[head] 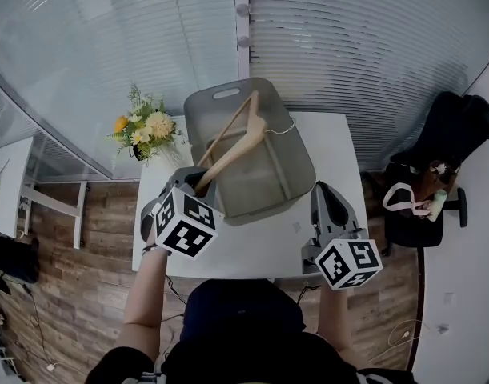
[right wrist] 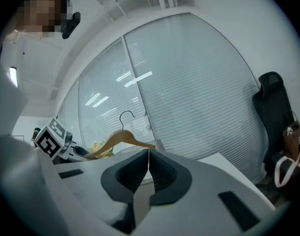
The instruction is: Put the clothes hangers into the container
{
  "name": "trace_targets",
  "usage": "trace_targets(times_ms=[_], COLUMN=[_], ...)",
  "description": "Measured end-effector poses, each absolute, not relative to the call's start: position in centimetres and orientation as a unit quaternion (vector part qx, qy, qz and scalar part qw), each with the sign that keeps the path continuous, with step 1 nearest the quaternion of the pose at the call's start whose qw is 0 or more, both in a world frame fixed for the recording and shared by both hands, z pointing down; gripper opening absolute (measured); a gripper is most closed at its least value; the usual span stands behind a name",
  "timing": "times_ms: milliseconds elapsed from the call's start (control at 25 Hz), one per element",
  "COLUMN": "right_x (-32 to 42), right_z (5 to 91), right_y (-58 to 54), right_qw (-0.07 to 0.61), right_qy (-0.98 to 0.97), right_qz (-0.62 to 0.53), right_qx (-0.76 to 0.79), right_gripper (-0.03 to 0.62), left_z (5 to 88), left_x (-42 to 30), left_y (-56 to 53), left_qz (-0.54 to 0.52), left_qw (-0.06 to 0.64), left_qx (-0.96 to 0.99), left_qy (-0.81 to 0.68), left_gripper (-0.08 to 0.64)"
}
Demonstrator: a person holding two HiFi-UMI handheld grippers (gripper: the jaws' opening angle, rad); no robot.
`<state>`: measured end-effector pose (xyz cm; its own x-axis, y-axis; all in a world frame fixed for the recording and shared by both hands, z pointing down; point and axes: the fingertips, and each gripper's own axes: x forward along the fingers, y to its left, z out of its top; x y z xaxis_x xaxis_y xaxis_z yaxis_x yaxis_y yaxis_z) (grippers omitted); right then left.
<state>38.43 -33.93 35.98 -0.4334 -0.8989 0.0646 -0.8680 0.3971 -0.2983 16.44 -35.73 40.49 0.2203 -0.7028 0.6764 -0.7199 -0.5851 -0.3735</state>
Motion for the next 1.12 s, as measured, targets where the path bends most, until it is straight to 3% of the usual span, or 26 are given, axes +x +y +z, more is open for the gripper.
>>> trace_targets(times_ms=[1120], right_x=[38.8], right_z=[36.6], right_y=[-34.4], right_qw=[0.049], right_qy=[0.823], right_qz=[-0.157], right_qx=[-0.543], right_gripper=[0.029], left_z=[44.1], left_x=[16.4], left_y=[-38.8], left_qz=[0.636], left_qw=[-0.135], left_qx=[0.693], left_qy=[-0.311], left_gripper=[0.028])
